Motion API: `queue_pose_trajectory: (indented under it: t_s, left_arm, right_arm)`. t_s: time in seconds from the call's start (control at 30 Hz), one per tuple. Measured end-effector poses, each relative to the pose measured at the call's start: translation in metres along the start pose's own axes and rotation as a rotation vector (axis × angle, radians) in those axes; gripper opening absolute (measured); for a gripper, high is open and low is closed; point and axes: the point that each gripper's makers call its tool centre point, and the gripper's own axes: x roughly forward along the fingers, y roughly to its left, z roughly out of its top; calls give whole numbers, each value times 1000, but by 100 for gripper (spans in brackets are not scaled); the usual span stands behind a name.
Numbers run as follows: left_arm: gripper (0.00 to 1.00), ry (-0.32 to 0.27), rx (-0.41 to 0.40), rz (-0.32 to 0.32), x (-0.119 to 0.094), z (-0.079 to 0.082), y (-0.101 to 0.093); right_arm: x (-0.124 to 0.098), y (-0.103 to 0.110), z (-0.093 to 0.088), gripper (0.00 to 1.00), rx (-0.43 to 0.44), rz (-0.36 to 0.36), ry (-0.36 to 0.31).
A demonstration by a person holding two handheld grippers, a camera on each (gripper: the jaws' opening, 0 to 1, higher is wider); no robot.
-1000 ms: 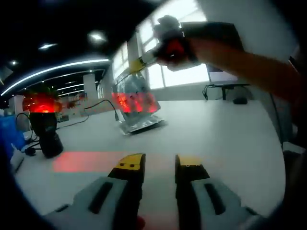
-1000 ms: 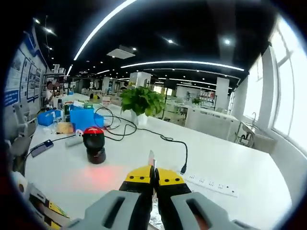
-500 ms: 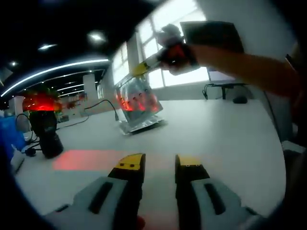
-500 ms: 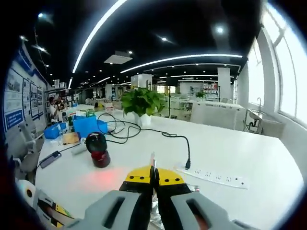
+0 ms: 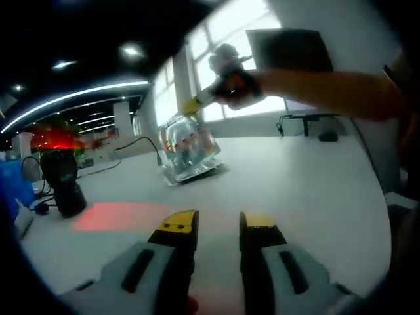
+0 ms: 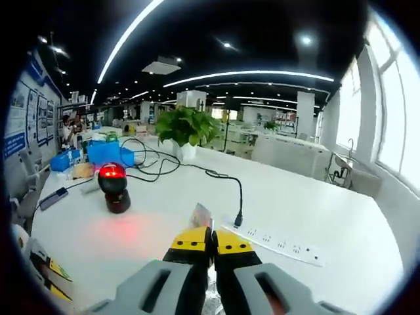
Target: Clip sheet goods on table flip sheet goods clip sheet goods scan sheet goods put sheet goods back to table
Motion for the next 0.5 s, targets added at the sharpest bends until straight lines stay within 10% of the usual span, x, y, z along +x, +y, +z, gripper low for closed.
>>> queue_pose_trajectory:
  t_s: [0.5]
  left_arm:
    - [18, -1, 7, -6, 1, 0, -1]
  right_arm:
    - [32, -31, -41, 0, -207, -68, 117]
